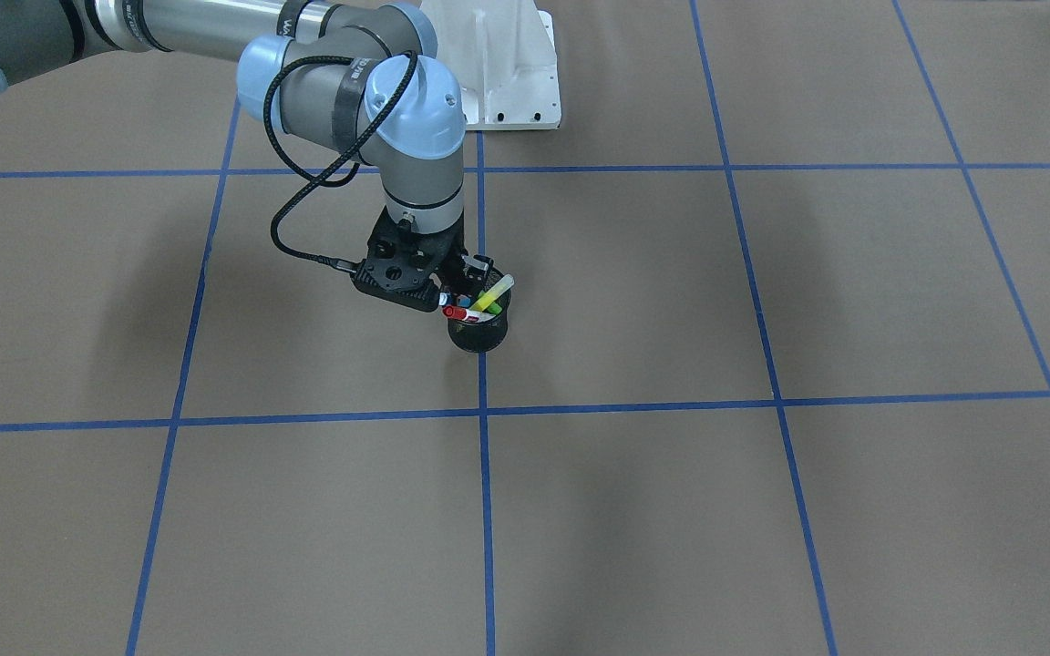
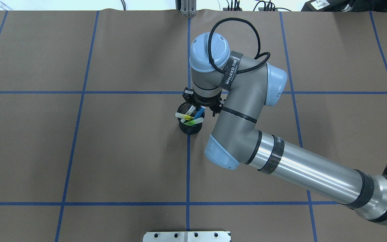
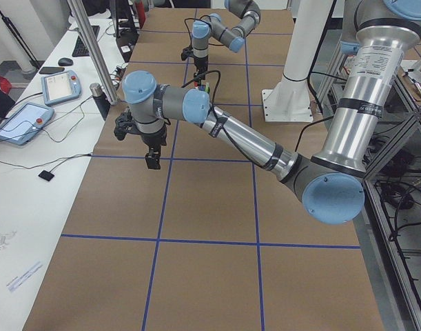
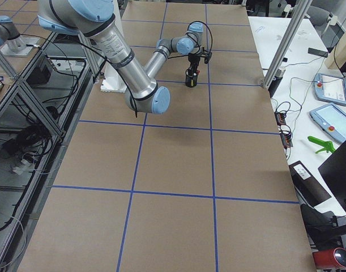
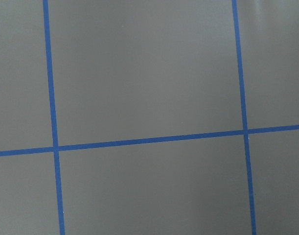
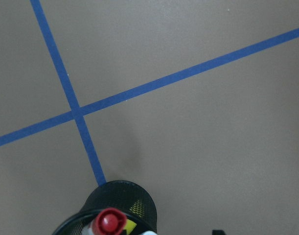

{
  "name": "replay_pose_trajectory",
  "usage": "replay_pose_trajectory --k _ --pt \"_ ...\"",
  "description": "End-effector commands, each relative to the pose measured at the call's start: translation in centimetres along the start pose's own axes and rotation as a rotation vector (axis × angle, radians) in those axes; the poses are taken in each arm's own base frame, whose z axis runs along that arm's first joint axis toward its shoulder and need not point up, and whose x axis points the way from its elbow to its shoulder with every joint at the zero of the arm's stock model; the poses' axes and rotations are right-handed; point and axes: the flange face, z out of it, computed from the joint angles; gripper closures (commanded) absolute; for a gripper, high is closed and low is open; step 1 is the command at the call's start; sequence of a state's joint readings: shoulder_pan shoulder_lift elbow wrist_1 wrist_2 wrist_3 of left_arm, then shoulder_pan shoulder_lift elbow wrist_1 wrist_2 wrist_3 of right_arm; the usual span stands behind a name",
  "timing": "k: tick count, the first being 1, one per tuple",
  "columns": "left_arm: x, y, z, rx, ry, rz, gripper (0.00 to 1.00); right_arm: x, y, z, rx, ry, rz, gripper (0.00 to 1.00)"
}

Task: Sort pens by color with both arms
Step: 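Lower the right gripper into the cup onto the blue marker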

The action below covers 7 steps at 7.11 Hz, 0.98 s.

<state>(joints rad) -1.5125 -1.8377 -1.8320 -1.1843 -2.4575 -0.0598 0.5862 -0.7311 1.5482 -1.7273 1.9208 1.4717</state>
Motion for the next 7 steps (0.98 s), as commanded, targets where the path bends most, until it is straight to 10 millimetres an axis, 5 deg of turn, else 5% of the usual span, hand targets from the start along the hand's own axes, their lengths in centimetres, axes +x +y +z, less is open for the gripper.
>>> replay_pose_trajectory --k 1,5,7 --pt "0.0 0.0 0.0 0.001 0.000 0.001 0.01 0.0 0.1 0.1 -0.001 0.001 -0.008 0.46" --pt "0.1 0.0 0.0 -0.001 0.002 0.002 0.01 -0.1 -0.4 -0.3 0.030 -0.001 -0.004 0.46" --pt "1.8 -0.6 -0.5 -0.004 0.011 -0.019 0.01 -0.1 -1.1 -1.0 0.043 -0.009 0.007 0.47"
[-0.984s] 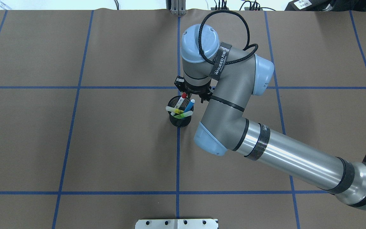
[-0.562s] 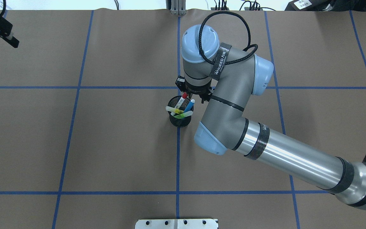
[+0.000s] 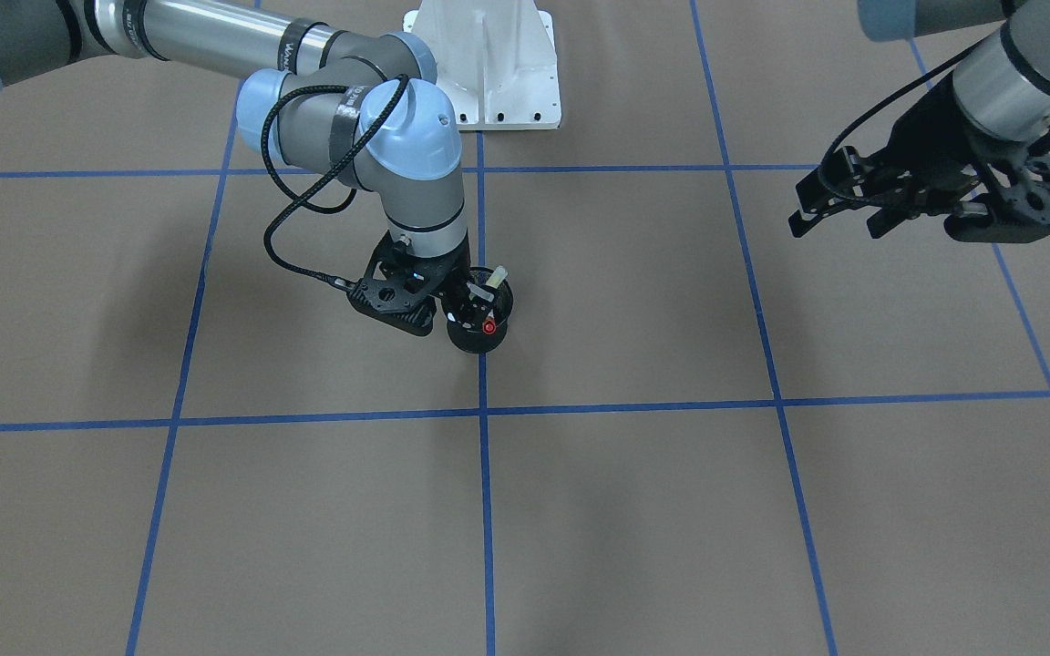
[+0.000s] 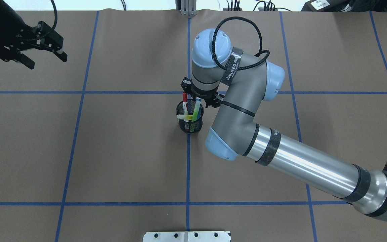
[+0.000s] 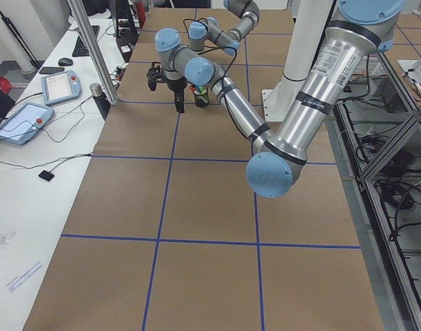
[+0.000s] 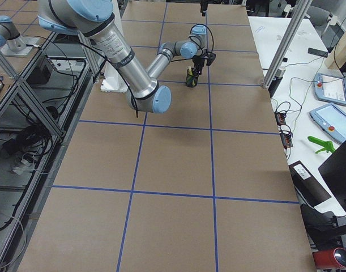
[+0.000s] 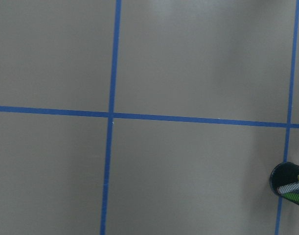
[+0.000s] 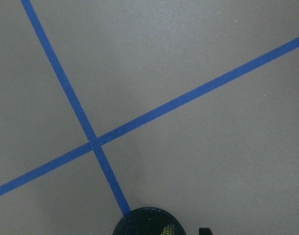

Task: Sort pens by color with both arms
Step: 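Lift the blue marker with the right gripper while the left arm moves in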

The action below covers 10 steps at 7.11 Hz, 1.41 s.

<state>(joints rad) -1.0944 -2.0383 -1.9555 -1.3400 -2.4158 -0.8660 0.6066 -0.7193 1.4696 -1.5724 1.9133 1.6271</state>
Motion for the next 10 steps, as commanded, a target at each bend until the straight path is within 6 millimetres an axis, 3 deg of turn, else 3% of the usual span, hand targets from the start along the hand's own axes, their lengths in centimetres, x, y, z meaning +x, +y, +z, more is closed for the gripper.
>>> replay_pose_trajectory --k 1,3,4,7,8,10 --pt "3.1 1.1 1.5 -0.001 0.001 -0.026 0.01 -0.3 0.7 -0.5 -0.026 -0.013 0.010 0.48" --pt "3.2 1.1 1.5 -0.001 0.002 -0.027 0.01 -0.3 0.9 -0.7 -0.040 -0.015 0.008 0.50" --pt "3.2 1.1 1.4 0.000 0.003 -0.030 0.01 -0.2 0.8 -0.8 -0.041 -0.016 0.007 0.59" --pt "3.6 1.2 1.4 -0.001 0.005 -0.036 0.01 0.0 0.9 -0.7 -0.042 -0.015 -0.001 0.71" --pt "4.6 1.3 1.8 -0.007 0.008 -0.042 0.01 -0.1 1.0 -1.0 -0.045 -0.018 -0.002 0.71" --pt "10.0 1.0 4.2 0.002 -0.014 -0.090 0.01 0.1 1.4 -1.9 -0.059 -0.013 0.000 0.71"
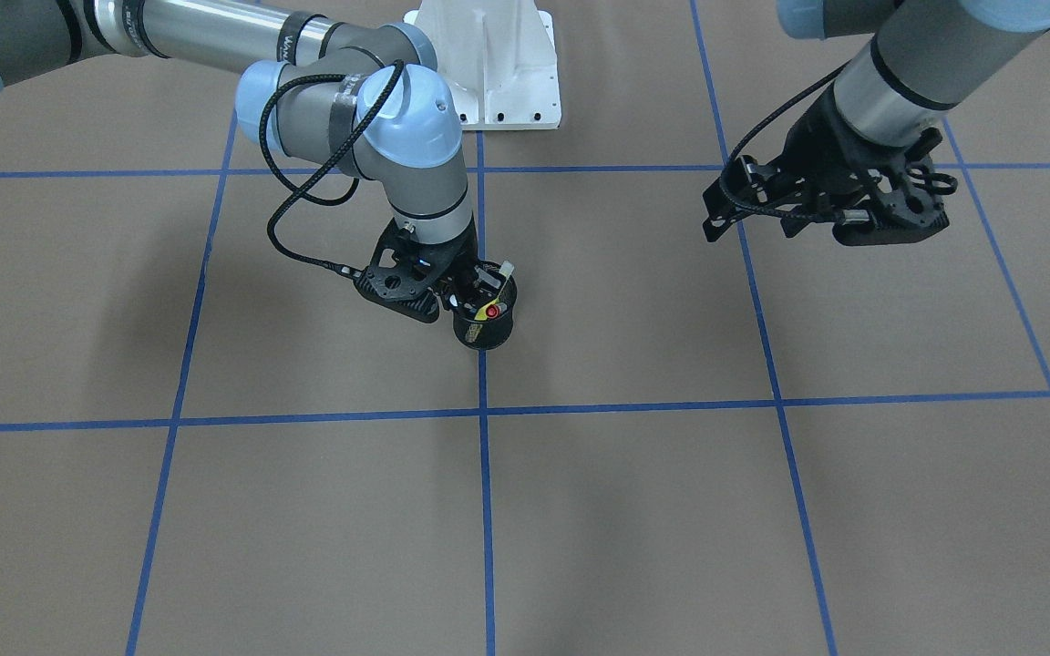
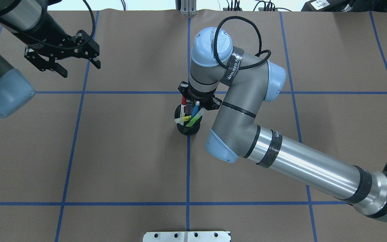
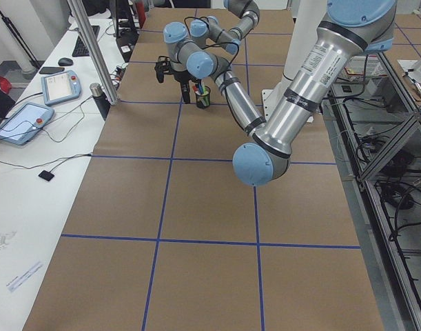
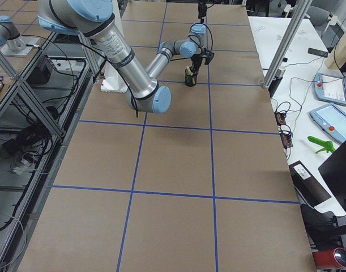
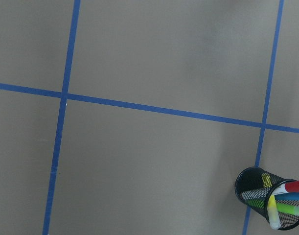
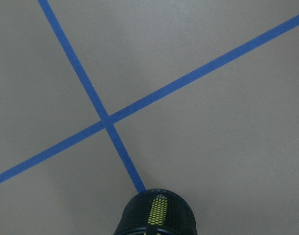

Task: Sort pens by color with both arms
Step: 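Lift the blue marker with the right gripper while the left arm moves in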

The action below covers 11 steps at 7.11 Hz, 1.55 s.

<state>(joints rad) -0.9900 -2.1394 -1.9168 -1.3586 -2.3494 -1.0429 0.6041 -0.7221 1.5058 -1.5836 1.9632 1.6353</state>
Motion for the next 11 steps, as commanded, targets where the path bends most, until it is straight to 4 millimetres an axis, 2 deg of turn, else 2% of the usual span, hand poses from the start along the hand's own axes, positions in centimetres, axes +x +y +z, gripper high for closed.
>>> replay_pose_trajectory --k 1,2,4,6,7,8,9,10,11 --pt "3.9 0.3 1.8 -0.001 -0.011 -0.030 0.01 0.3 0.3 -0.8 -0.012 0.014 0.008 0.71" --pt "3.9 0.2 1.9 0.000 -0.012 -0.032 0.01 0.6 0.3 -2.2 -0.017 0.028 0.022 0.71" --pt "4.6 0.0 2.2 -0.001 -0.004 -0.022 0.01 1.9 1.0 -6.7 -0.029 0.053 0.043 0.71" --pt "4.7 0.1 2.2 -0.002 -0.002 -0.020 0.01 3.0 -0.4 -10.7 -0.015 0.045 0.070 0.71" --pt "5.2 0.5 2.5 -0.004 0.005 -0.035 0.01 3.5 -2.0 -12.7 -0.012 0.047 0.068 0.71" --pt "7.1 -0.3 3.2 0.029 0.000 -0.071 0.01 3.7 -3.5 -14.3 -0.004 0.036 0.084 0.71" --pt "9.1 0.1 4.2 0.025 -0.003 -0.084 0.01 4.2 -5.3 -15.5 0.023 0.025 0.087 0.71" --pt "10.4 0.1 4.6 0.046 -0.011 -0.100 0.01 5.0 -8.0 -17.1 0.067 0.014 0.054 0.72" --pt "12.3 0.8 5.9 0.063 -0.026 -0.113 0.01 6.4 -11.7 -18.9 0.140 0.014 0.002 0.72"
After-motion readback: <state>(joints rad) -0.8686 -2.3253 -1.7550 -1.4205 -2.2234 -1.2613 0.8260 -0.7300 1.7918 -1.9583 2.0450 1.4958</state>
